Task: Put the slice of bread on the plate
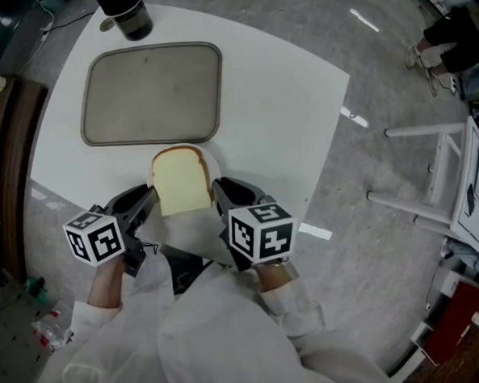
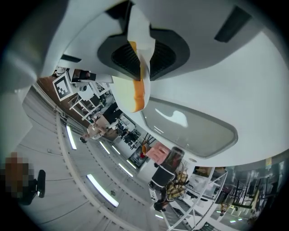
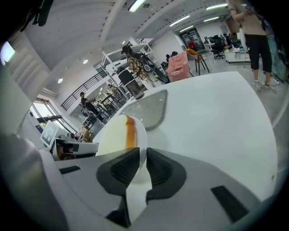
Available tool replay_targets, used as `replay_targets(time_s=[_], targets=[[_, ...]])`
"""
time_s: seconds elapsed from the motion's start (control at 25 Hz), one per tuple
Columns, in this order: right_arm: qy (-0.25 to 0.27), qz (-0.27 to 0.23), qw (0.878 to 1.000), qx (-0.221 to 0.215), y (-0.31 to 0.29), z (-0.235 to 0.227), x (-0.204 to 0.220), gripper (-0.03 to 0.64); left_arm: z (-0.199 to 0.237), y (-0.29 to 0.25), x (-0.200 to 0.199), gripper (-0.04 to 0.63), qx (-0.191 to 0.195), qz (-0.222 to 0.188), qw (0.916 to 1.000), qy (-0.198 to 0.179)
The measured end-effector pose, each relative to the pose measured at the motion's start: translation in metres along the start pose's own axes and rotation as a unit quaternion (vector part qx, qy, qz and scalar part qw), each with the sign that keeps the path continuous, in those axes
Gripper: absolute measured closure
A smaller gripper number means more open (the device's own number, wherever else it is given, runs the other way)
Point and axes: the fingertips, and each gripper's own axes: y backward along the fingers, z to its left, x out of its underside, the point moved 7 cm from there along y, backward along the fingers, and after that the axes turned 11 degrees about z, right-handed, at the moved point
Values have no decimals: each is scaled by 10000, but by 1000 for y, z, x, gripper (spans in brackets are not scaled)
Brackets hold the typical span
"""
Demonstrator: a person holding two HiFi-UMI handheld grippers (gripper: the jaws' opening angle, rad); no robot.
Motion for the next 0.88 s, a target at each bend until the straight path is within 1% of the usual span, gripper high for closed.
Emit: replay_targets(time_s=[0.28,0.4,0.6,0.88], targets=[[15,-123,9999,114,-18,15,-34,560,27,7,-43,525,136,35,9997,-223],[113,-167,9996,197,-26,22,-52,560,36,11,-64,525,197,-10,9992,-349],[238,-283,9990,261,-41,32,-84,561,56,15,-95,525,252,-55,9988,-416],[-23,-347,9993,118,-56,34,-100,561,70,17,-124,525,275,-28,9980,-577]])
